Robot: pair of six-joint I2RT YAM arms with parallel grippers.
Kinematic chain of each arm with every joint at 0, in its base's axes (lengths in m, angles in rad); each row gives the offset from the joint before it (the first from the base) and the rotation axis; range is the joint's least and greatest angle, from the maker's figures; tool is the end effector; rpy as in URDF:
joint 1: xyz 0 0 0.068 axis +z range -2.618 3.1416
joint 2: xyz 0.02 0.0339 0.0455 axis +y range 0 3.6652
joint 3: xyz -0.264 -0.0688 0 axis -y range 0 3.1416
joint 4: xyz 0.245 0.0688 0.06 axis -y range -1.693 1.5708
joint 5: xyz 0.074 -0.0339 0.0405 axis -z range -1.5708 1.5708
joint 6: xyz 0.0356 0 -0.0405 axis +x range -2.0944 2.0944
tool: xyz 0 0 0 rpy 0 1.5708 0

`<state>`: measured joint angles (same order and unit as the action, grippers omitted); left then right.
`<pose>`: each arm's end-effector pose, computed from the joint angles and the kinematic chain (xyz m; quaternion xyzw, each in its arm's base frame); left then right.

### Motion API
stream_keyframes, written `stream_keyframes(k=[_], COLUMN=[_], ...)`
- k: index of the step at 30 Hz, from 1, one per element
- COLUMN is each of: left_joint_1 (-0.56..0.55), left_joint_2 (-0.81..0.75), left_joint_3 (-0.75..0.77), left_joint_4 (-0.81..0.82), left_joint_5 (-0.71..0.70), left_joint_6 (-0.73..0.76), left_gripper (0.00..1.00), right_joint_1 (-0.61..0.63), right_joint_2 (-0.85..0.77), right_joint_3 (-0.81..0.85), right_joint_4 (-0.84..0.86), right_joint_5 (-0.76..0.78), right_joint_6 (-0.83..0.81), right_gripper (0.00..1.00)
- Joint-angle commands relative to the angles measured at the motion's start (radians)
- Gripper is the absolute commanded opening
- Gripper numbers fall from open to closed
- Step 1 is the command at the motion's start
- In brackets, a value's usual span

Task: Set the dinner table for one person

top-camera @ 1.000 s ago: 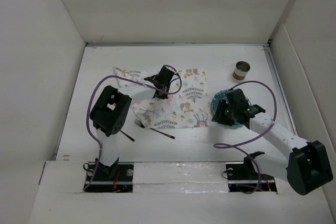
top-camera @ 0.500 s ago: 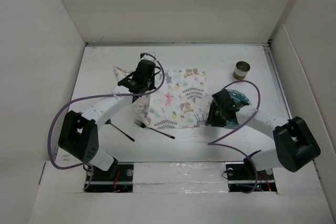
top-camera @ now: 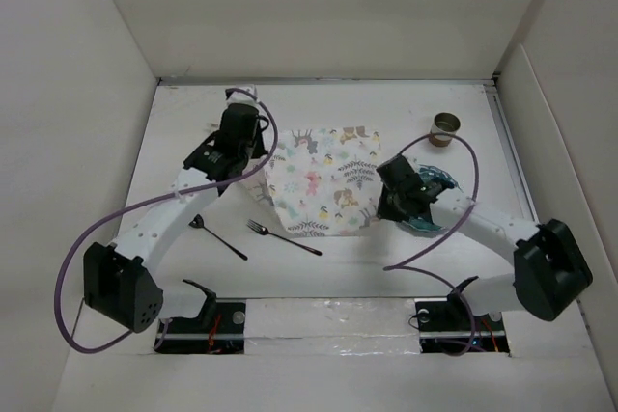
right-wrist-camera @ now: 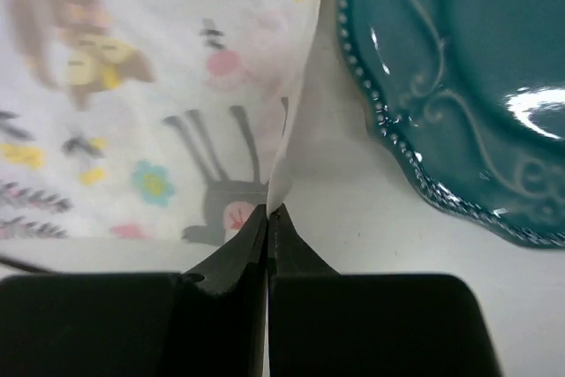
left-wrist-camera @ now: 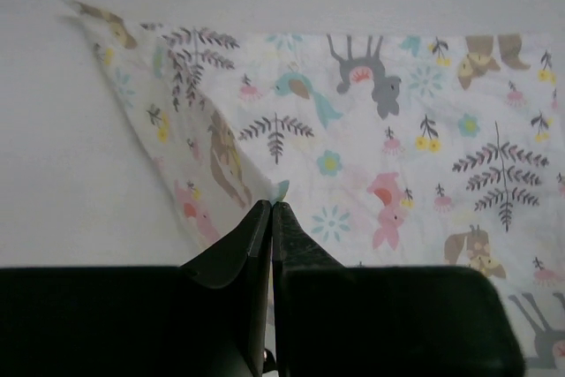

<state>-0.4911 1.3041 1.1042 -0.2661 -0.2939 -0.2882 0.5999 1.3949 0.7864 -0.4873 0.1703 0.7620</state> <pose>0.2685 -0.1319 0.3298 0.0088 0.8455 -0.0819 0.5275 0.2172 0.1412 0.1856 0.0983 0.9636 0.0833 0.2342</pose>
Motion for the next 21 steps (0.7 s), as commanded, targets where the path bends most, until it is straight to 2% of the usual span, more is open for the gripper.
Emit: stream_keyframes(k=[1,2,5,6,8,10,14,15,17,21], left_joint_1=[0.077,0.092,0.161,0.183,0.251,0.266,0.266,0.266,0.266,0.266], left_joint_2=[-0.084,-0.101,-0.147,-0.158,-0.183,-0.199,-0.189,-0.16,-0.145,-0.016], left_joint_3=[0.155,0.231,0.353,0.377,0.437,0.506,0.539,0.548,0.548,0.548], left_joint_4=[-0.007,-0.015,-0.009,-0.002,0.01,0.024,0.056,0.082,0.096,0.145], left_joint_5=[0.018,0.019,0.041,0.061,0.09,0.079,0.052,0.044,0.035,0.049], left_joint_6=[-0.022,-0.028,-0.058,-0.072,-0.107,-0.13,-0.131,-0.129,-0.128,-0.135], left_gripper=[0.0,0.0,0.0,0.0,0.0,0.0,0.0,0.0,0.0,0.0], right_joint_1=[0.014,0.014,0.014,0.014,0.014,0.005,-0.057,-0.127,-0.155,-0.278], right_joint_2=[-0.167,-0.192,-0.257,-0.266,-0.267,-0.249,-0.202,-0.156,-0.137,0.007], right_joint_3=[0.192,0.297,0.469,0.582,0.695,0.877,0.999,1.04,1.048,1.099], right_joint_4=[-0.101,-0.15,-0.236,-0.255,-0.318,-0.359,-0.353,-0.314,-0.292,-0.19], right_joint_5=[0.171,0.19,0.247,0.256,0.285,0.31,0.267,0.206,0.177,0.013], right_joint_6=[-0.055,-0.091,-0.162,-0.179,-0.228,-0.285,-0.328,-0.357,-0.365,-0.386], right_gripper=[0.0,0.0,0.0,0.0,0.0,0.0,0.0,0.0,0.0,0.0])
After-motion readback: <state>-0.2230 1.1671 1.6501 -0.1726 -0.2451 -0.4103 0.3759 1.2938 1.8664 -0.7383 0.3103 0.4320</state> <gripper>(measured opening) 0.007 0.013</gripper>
